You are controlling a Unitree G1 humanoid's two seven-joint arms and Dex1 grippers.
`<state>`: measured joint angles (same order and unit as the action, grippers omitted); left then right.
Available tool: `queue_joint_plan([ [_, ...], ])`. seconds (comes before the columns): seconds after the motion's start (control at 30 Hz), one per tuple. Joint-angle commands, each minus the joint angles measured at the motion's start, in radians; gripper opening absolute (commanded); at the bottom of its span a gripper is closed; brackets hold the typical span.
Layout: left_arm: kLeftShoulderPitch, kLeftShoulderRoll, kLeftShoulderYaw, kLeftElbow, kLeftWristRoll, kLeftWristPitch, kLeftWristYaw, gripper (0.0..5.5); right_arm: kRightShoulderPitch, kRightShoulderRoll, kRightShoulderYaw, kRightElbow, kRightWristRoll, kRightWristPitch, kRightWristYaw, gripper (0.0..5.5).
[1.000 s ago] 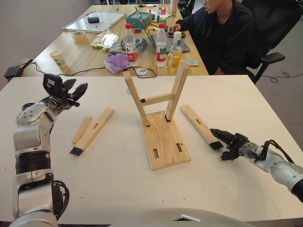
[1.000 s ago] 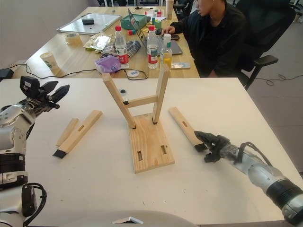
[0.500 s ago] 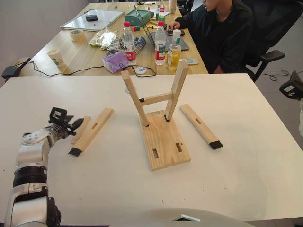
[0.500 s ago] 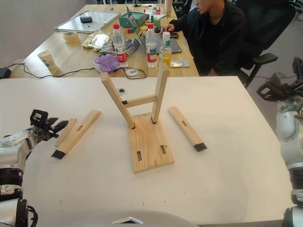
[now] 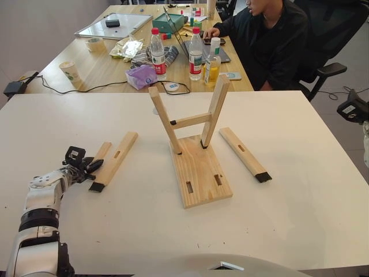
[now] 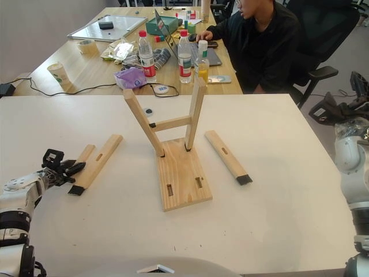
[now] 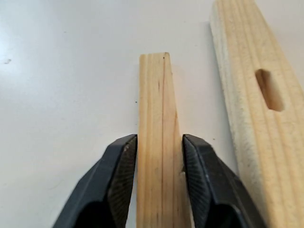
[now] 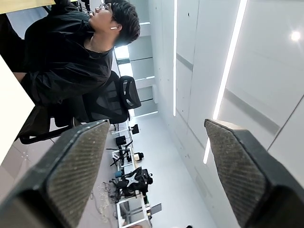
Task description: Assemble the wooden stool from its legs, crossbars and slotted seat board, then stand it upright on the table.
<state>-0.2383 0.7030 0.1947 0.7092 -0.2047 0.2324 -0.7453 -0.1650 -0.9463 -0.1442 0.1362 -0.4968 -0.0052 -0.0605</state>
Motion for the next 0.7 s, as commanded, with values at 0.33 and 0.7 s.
queue_joint_plan([
  [0.33, -0.242, 0.008, 0.094, -0.264, -0.060, -0.078, 0.133, 1.24, -0.227, 0.213, -0.251, -0.184, 0.536, 0.249, 0.205, 3.72],
  [0.7, -0.567, -0.159, -0.194, -1.009, -0.066, 0.082, 0.271, 1.24, -0.712, 0.451, -0.266, -0.464, 1.861, 0.908, -0.008, 3.72],
])
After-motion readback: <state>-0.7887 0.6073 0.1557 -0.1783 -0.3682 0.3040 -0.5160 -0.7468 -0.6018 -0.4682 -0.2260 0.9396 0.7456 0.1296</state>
